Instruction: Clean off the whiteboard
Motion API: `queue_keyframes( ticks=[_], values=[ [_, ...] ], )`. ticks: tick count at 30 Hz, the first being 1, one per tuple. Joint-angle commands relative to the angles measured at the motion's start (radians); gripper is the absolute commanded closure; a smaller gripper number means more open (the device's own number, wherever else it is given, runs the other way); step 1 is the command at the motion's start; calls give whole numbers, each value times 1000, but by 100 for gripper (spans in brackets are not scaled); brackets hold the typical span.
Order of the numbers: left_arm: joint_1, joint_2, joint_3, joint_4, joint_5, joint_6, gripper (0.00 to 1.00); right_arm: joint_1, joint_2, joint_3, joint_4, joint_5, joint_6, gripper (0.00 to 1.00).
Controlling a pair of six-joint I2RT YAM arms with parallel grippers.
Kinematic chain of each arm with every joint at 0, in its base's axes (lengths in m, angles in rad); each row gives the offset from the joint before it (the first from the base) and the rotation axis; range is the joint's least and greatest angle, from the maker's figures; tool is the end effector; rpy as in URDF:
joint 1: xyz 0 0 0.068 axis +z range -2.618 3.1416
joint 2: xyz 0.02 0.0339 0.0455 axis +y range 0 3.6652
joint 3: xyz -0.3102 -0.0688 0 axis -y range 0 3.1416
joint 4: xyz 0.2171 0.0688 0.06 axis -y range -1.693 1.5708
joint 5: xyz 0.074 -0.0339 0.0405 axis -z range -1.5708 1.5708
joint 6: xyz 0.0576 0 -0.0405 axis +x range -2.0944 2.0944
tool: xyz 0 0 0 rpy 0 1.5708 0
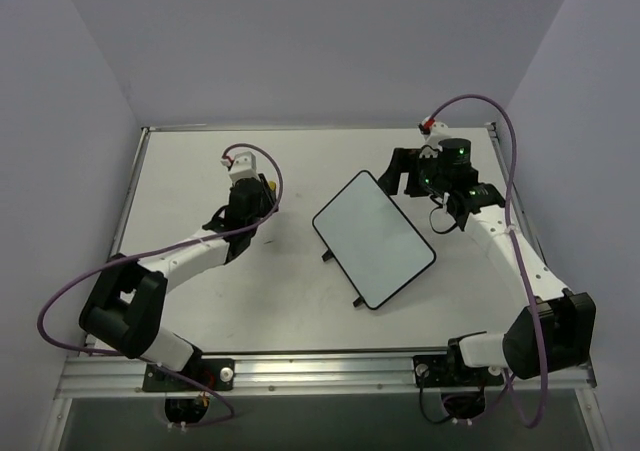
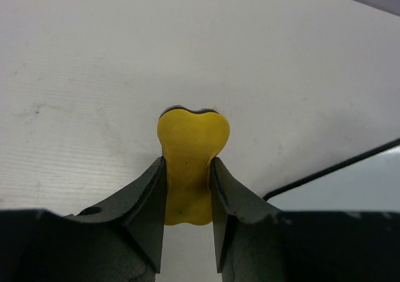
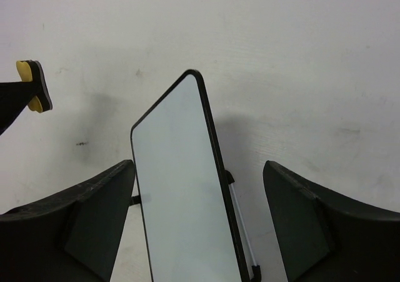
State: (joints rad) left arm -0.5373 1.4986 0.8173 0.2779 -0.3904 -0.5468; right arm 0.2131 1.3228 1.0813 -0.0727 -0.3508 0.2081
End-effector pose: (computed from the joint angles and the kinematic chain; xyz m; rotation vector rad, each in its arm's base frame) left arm 0.2871 -0.1455 0.2828 -0.2626 1.9391 -0.3325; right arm 0.2801 0.0809 0.3810 -0.2489 1.8959 0.6167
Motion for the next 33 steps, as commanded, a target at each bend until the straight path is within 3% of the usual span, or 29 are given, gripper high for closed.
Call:
queue_keyframes(
  ticks=[1,8,22,29,33],
  values=[
    [63,23,95,-64,2,-36,98,3,-16,89,-39,49,-9,21],
    [115,164,253,-146,105,-1,98,0,-30,115,-47,52,-3,20],
    [108,610,798,-477,265,65,97,-4,-46,135,-67,44,-3,18],
    [106,752,1046,-646,260,117,83,-3,-48,138,-67,38,-3,18],
    [105,784,1092,-674,265,131,72,-1,-51,140,-72,33,-6,17]
  ],
)
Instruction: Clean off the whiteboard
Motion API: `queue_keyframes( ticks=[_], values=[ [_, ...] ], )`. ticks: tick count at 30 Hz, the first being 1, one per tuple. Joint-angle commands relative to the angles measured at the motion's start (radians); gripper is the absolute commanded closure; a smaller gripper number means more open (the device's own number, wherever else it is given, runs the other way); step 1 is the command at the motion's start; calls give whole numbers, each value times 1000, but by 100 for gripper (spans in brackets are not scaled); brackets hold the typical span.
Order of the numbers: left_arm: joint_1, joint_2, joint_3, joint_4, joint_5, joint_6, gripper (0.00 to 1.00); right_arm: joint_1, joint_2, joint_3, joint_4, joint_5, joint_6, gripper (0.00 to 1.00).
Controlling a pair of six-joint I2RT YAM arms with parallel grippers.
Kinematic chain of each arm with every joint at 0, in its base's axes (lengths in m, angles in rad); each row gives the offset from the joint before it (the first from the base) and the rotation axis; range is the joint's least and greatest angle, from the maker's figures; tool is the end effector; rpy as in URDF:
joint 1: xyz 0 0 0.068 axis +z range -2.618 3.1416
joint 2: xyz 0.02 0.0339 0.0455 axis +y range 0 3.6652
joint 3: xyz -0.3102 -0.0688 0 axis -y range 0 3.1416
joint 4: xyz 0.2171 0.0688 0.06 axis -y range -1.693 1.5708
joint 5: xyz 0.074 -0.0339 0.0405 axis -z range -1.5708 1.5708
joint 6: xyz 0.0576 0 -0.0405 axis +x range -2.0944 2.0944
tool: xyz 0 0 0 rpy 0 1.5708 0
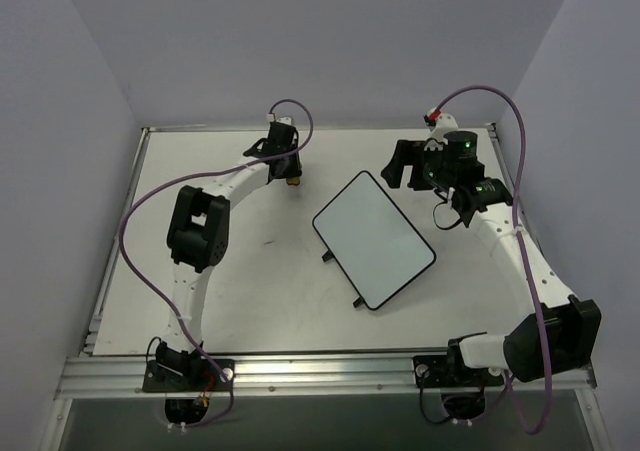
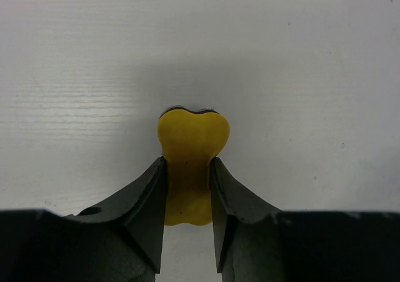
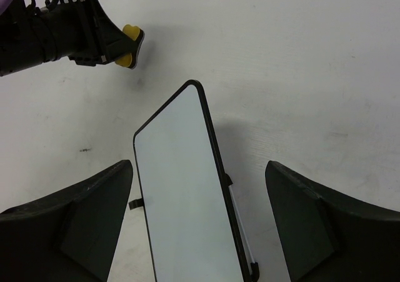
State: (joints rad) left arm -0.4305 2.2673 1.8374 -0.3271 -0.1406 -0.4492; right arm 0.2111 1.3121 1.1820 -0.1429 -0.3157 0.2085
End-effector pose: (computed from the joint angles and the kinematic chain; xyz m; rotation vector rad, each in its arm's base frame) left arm 0.4910 -0.2166 0.2255 -0.0927 2.3334 -0.2796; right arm 0.2775 0.0778 0.4100 -0.2265 1.8562 0.5823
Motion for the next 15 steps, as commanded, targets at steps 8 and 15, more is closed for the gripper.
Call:
queue_keyframes(
  ticks=[8,15],
  values=[
    [-1,21,71,-63,-1,43,39,-1,-53,34,-3,-3,-3,17],
    [2,-40,22,-17,-5,53,26,1,-63,33,-6,-10,-8,17]
  ],
)
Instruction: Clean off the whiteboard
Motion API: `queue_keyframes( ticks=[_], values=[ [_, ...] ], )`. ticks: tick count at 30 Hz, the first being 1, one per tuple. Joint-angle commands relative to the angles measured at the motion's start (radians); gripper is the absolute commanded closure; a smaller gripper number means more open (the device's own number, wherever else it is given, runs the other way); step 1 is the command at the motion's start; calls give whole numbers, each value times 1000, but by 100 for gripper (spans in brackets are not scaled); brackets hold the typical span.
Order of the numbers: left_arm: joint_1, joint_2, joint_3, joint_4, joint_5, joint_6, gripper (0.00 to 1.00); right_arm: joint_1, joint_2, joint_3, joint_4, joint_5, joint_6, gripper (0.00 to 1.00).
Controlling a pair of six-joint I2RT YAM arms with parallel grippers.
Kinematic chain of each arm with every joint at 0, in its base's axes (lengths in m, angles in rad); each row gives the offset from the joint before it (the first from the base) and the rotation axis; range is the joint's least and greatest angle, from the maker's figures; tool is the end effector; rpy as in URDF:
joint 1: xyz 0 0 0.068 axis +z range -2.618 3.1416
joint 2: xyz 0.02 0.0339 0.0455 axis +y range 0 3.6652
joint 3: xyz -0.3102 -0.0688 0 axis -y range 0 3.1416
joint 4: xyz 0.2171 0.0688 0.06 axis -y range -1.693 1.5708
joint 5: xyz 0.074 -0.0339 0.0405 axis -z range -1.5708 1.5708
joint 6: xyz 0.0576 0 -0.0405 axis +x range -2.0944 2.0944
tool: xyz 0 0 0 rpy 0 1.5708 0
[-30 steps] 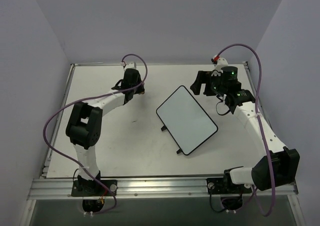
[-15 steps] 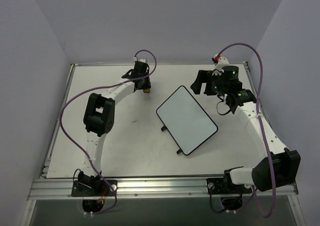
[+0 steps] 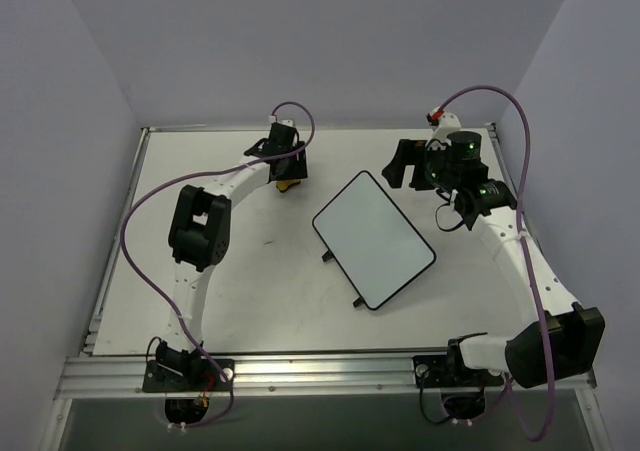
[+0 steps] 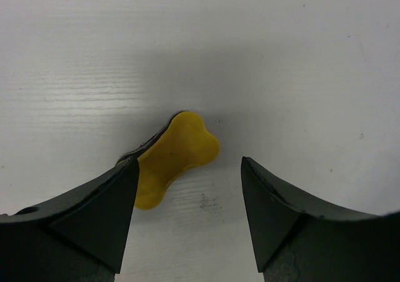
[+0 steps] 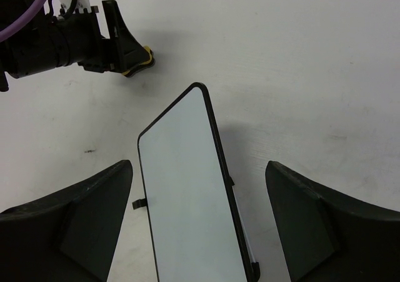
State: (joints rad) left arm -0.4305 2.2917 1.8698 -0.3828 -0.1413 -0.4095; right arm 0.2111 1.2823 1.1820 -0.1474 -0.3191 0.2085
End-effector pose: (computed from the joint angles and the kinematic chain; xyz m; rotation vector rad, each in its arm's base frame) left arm 0.4925 -0.2172 0.2179 -0.0428 2.3776 -0.2370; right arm 0.2686 0.0760 0.4173 -0.2318 1.8304 0.5850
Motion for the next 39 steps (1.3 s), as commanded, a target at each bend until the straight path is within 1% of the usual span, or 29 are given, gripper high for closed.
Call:
queue_keyframes(
  ticks=[1,5,8,9,10,11,12,15,17,19,20,25,27,32,36,38,39],
  values=[
    [1,-89,-17,42,-9,15,26,-1,-35,31,-3,-5,-8,17],
    [9,-168,-40,56,-30,31,24,-1,-46,28,2,-6,-9,16],
    [13,-256,-66,73,-29,34,23,-3,-49,37,-1,-15,-12,14],
    [13,-277,-67,65,-23,31,23,-1,-49,41,-6,-15,-12,11],
    [15,-323,-70,62,-20,29,23,-3,-49,51,-14,-14,-14,1],
    [13,-349,-77,61,-14,23,23,-3,-47,56,-17,-12,-14,0],
    [12,-376,-96,53,0,15,23,-3,-49,62,-20,-15,-12,0],
    [10,-526,-138,38,34,-9,21,-3,-60,77,-24,-18,3,0],
    [7,-583,-178,7,77,-20,19,-3,-63,90,-26,-14,15,0],
    [-16,-665,-214,-30,68,-20,17,-4,-61,102,-27,-5,25,0],
    [-25,-696,-234,-53,65,-22,6,-4,-60,113,-27,2,32,0],
    [-47,-894,-345,-116,81,-58,6,-3,-63,122,11,-15,84,0],
    [-59,-970,-383,-142,105,-58,6,1,-89,88,58,-23,104,0],
    [-74,-1060,-399,-270,62,27,6,1,-133,41,94,-20,123,0],
    [-73,-1141,-469,-257,28,81,6,-3,-153,22,118,-40,107,0],
    [-70,-1144,-486,-249,3,118,6,1,-164,13,132,-29,130,0],
    [-71,-1144,-488,-254,-4,126,6,-1,-169,5,166,-20,140,0]
  ],
)
